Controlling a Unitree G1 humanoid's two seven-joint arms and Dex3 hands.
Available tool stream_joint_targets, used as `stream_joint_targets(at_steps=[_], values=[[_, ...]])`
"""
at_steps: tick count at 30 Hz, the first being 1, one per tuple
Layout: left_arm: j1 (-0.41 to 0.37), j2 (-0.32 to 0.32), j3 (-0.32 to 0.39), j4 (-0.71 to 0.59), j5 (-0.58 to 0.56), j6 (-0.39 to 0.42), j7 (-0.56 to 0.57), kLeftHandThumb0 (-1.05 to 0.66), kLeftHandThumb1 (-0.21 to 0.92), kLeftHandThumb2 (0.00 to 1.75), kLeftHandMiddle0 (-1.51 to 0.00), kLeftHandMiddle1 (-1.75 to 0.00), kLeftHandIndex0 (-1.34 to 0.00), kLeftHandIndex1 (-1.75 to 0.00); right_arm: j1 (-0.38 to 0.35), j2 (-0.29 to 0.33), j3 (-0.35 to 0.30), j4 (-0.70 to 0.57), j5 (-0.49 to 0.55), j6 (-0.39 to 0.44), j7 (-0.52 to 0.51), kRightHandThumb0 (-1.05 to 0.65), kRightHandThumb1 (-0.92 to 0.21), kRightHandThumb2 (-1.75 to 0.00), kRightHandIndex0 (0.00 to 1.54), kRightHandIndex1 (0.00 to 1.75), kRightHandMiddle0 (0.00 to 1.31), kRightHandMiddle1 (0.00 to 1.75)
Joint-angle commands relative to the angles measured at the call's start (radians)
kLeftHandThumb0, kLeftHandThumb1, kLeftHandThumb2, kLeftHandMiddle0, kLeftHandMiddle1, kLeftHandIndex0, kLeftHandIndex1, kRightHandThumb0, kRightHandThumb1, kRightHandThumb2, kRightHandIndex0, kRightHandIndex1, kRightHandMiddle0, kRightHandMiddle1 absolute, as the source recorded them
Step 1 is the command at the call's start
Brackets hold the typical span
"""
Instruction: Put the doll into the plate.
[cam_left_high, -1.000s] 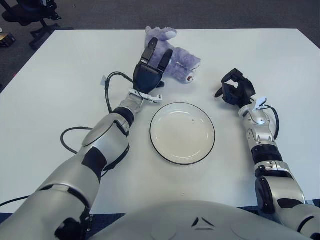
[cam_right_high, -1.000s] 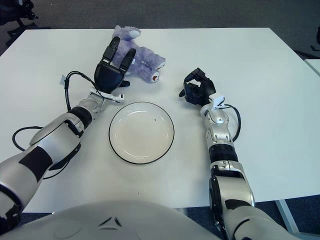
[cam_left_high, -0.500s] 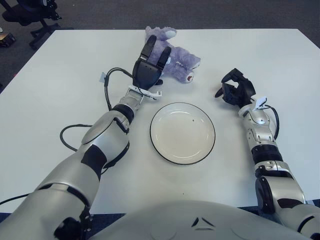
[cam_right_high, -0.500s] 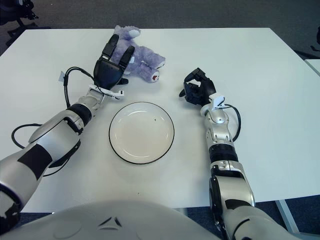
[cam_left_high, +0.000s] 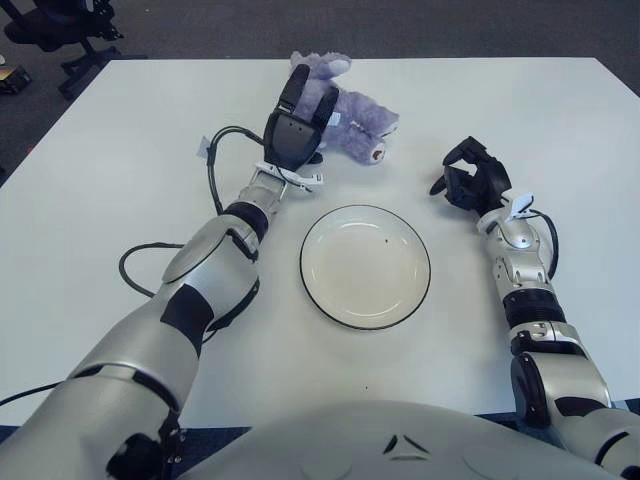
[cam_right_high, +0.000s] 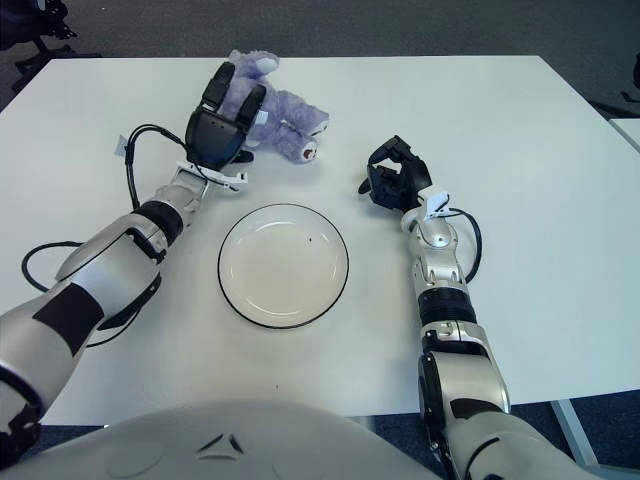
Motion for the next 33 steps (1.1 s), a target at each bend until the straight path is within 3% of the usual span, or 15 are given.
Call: stream_joint_targets(at_steps=[1, 33], values=[[-0.036, 0.012, 0.004, 0.009, -0.006, 0.019, -0.011, -0.21, 0.82, 0.02, -0.23, 0.00, -0.47, 0.00, 0.054, -0.001, 0.020, 0.050, -0.029, 0.052, 0.013, -0.40, -0.61, -0.93, 0.94, 1.75, 0.39, 1.75], [-0.060, 0.003, 0.025, 0.008, -0.032, 0.017, 0.060, -0.17, 0.82, 0.01, -0.23, 0.00, -0.48, 0.00, 0.067, -0.005, 0.025, 0.032, -0.026, 0.061, 0.023, -0.40, -0.60, -0.94, 0.95, 1.75, 0.40, 1.75]])
